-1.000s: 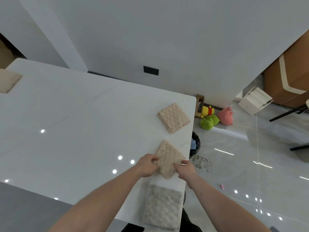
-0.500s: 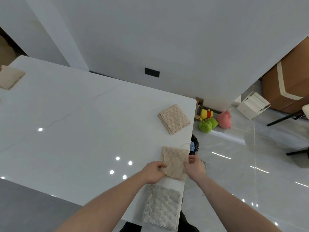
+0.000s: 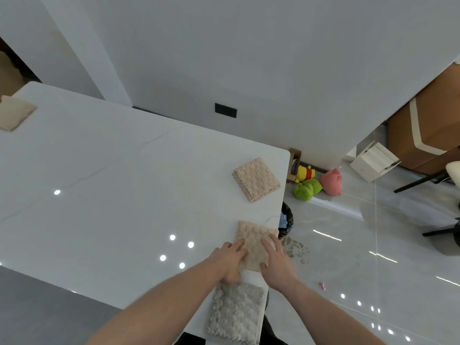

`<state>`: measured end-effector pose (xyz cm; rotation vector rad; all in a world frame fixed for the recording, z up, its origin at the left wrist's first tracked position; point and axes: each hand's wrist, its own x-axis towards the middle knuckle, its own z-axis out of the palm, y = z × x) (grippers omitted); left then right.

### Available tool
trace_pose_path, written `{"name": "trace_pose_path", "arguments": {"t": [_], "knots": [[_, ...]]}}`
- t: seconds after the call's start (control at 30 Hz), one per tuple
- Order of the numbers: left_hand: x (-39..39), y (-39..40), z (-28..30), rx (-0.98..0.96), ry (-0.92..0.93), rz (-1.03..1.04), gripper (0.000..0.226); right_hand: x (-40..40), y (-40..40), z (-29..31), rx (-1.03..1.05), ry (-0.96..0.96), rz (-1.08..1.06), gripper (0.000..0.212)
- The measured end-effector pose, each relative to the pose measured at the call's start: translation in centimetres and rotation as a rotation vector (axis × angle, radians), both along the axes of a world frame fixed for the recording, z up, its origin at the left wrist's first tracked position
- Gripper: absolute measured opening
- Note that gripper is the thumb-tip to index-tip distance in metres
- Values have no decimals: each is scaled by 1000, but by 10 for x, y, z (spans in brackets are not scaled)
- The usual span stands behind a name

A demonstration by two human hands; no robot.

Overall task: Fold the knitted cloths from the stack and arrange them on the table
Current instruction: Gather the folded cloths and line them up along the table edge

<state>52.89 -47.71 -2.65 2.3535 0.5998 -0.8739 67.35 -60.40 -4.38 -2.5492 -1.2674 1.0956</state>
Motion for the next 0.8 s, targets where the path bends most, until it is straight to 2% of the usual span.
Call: {"name": "trace_pose_path", "arguments": {"t": [0.13, 0.37, 0.5, 0.63, 0.7, 0.8], "knots": [[5, 3, 0, 58, -121, 24, 78, 0, 2, 2, 14, 8, 16, 72], [0, 5, -2, 70, 4, -59, 86, -3, 0, 1, -68, 36, 92, 77], [9, 13, 0, 69, 0, -89, 75, 3, 0, 0, -120, 48, 120, 79], [36, 46, 14, 8, -192, 157, 47, 18, 10, 8, 44, 19, -47, 62], [55, 73, 22, 42, -286, 292, 44, 32, 22, 11, 149, -25, -154, 51], [85, 112, 29, 76, -316, 403, 43, 58, 51, 16, 210, 68, -357, 48]]}}
